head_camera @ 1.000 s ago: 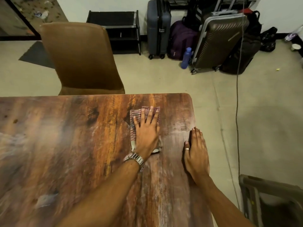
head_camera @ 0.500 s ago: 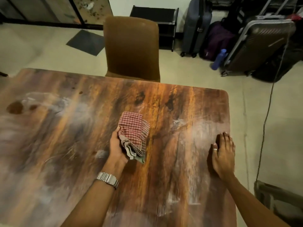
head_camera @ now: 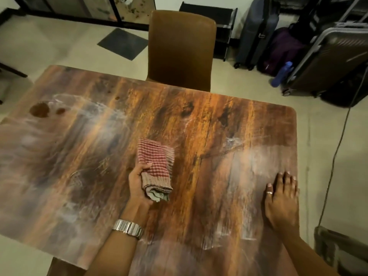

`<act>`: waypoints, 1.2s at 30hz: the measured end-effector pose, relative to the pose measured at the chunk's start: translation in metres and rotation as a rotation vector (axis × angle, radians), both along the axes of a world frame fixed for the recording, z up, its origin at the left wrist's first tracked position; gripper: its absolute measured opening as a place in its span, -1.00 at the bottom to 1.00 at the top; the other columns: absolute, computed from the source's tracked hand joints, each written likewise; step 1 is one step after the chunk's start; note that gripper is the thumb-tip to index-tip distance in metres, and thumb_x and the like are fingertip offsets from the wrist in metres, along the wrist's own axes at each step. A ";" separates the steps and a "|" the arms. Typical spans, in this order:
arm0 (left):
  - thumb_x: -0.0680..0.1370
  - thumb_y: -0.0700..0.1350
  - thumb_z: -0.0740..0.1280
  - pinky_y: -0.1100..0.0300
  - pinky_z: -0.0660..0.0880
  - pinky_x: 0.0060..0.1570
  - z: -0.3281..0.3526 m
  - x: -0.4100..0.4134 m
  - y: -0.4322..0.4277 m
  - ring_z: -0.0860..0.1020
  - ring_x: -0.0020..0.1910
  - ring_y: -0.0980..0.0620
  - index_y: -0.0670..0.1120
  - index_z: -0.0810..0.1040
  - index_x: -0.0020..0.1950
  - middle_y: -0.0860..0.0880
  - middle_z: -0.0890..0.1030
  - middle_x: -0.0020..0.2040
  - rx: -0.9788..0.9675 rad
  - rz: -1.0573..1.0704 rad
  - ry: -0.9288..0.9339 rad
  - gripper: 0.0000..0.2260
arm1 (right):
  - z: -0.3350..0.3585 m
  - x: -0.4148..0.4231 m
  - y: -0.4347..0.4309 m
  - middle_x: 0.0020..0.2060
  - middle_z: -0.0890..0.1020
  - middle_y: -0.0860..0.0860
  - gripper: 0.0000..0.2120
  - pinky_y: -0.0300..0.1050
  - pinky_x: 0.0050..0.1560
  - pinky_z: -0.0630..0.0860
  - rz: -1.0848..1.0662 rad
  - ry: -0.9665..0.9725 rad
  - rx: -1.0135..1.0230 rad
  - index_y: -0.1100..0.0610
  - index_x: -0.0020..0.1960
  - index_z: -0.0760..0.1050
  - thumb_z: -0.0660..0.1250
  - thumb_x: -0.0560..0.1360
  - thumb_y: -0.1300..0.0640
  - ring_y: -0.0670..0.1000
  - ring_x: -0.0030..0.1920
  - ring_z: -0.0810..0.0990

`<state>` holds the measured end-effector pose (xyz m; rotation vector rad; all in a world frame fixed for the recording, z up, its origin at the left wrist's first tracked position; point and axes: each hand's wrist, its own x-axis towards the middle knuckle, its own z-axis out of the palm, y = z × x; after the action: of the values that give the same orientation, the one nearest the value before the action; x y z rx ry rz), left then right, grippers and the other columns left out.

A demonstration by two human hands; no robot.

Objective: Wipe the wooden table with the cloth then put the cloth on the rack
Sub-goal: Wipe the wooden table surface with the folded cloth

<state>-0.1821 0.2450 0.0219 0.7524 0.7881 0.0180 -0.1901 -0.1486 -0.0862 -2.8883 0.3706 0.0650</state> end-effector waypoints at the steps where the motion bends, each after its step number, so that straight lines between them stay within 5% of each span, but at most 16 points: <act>1: 0.60 -0.24 0.14 0.08 0.58 -0.34 -0.006 0.006 -0.004 0.65 -0.25 -0.05 -0.15 0.45 0.37 -0.16 0.64 0.00 0.109 -0.031 -0.014 -0.66 | 0.002 0.001 0.002 0.57 0.10 0.21 -0.37 0.18 0.57 -0.07 0.013 -0.017 0.019 0.24 0.58 0.04 -0.18 0.64 -0.11 0.21 0.58 0.00; 3: 0.67 -0.20 0.09 0.15 0.52 -0.52 -0.022 0.023 -0.015 0.63 -0.44 -0.04 0.05 0.27 0.55 -0.24 0.67 -0.09 0.487 -0.229 -0.010 -0.56 | -0.003 0.003 0.003 0.58 0.07 0.18 -0.38 0.15 0.57 -0.10 0.023 0.005 -0.003 0.21 0.59 0.02 -0.20 0.64 -0.11 0.18 0.59 -0.03; 4: 0.68 -0.16 0.08 0.08 0.58 -0.44 -0.032 0.034 -0.025 0.67 -0.36 -0.11 0.16 0.16 0.59 -0.31 0.65 0.05 0.722 -0.377 -0.011 -0.51 | -0.003 0.004 0.002 0.58 0.06 0.18 -0.38 0.14 0.57 -0.11 0.023 0.003 -0.013 0.20 0.59 0.01 -0.20 0.64 -0.11 0.17 0.59 -0.05; 5: 0.67 -0.10 0.07 -0.10 0.63 -0.09 -0.048 0.045 -0.034 0.69 0.01 -0.18 0.24 0.06 0.61 -0.30 0.49 0.39 0.949 -0.549 -0.049 -0.47 | -0.003 0.004 0.002 0.58 0.06 0.17 -0.39 0.13 0.57 -0.11 0.027 -0.009 -0.024 0.20 0.59 0.01 -0.20 0.64 -0.10 0.17 0.59 -0.05; 6: 0.65 -0.05 0.03 -0.24 0.39 0.37 -0.063 0.054 -0.044 0.43 0.46 -0.16 0.26 -0.04 0.62 -0.14 0.18 0.62 1.169 -0.727 -0.100 -0.44 | -0.005 0.004 0.000 0.58 0.07 0.18 -0.39 0.13 0.57 -0.11 0.030 -0.031 -0.031 0.21 0.59 0.02 -0.18 0.64 -0.09 0.17 0.59 -0.04; 7: 0.64 0.01 -0.03 -0.25 0.00 0.55 -0.079 0.062 -0.051 0.05 0.63 -0.10 0.23 -0.12 0.63 0.02 -0.04 0.65 1.373 -0.873 -0.132 -0.44 | -0.005 0.003 0.000 0.58 0.07 0.17 -0.40 0.14 0.57 -0.10 0.027 -0.028 -0.028 0.20 0.59 0.03 -0.17 0.64 -0.08 0.16 0.59 -0.04; 8: 0.62 0.06 -0.09 -0.21 -0.22 0.56 -0.092 0.070 -0.060 -0.16 0.64 -0.07 0.18 -0.16 0.63 0.08 -0.13 0.64 1.530 -0.981 -0.113 -0.43 | -0.006 0.003 0.001 0.58 0.07 0.16 -0.40 0.14 0.57 -0.09 0.018 -0.032 -0.021 0.19 0.59 0.04 -0.16 0.64 -0.08 0.15 0.59 -0.05; 10: 0.57 0.12 -0.20 -0.16 -0.29 0.56 -0.104 0.083 -0.082 -0.21 0.63 -0.10 0.08 -0.17 0.63 0.01 -0.14 0.65 1.684 -1.045 -0.060 -0.39 | -0.009 0.005 0.000 0.59 0.06 0.13 -0.41 0.13 0.58 -0.09 0.001 -0.027 -0.003 0.17 0.59 0.04 -0.14 0.64 -0.08 0.12 0.60 -0.08; 18: 0.62 0.14 -0.14 -0.18 -0.19 0.57 -0.102 0.103 -0.214 -0.20 0.61 -0.19 0.02 -0.16 0.64 -0.11 -0.20 0.65 1.819 -1.190 -0.196 -0.40 | -0.014 0.006 -0.002 0.60 0.05 0.07 -0.43 0.12 0.57 -0.06 -0.037 -0.004 0.037 0.11 0.60 0.04 -0.11 0.64 -0.07 0.07 0.60 -0.10; 26: 0.66 0.04 -0.02 -0.21 -0.06 0.57 -0.105 0.114 -0.294 -0.06 0.63 -0.17 -0.03 0.11 0.64 -0.11 -0.01 0.66 1.820 -1.250 -0.310 -0.47 | -0.020 0.007 -0.006 0.59 0.09 0.08 -0.44 0.10 0.58 -0.06 -0.032 -0.030 0.063 0.12 0.59 0.08 -0.08 0.62 -0.02 0.06 0.60 -0.06; 32: 0.66 0.14 -0.23 -0.22 -0.16 0.57 -0.111 0.149 -0.180 -0.17 0.62 -0.19 0.06 -0.12 0.64 -0.08 -0.17 0.65 1.896 -1.171 -0.093 -0.46 | -0.013 0.005 -0.005 0.59 0.11 0.08 -0.44 0.08 0.58 -0.09 -0.013 -0.044 0.059 0.13 0.58 0.10 -0.09 0.63 -0.03 0.06 0.60 -0.05; 36: 0.63 0.16 -0.16 -0.25 -0.04 0.55 -0.116 0.166 -0.023 0.02 0.61 -0.27 0.04 0.16 0.63 -0.15 0.09 0.64 1.897 -0.954 0.184 -0.42 | -0.013 0.005 -0.003 0.58 0.12 0.10 -0.43 0.12 0.57 -0.07 -0.025 -0.043 0.044 0.15 0.58 0.11 -0.11 0.62 -0.05 0.09 0.60 -0.03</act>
<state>-0.0163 0.2220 -0.0936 2.9003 0.2909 -0.1938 -0.1846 -0.1516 -0.0996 -2.8366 0.3917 0.0065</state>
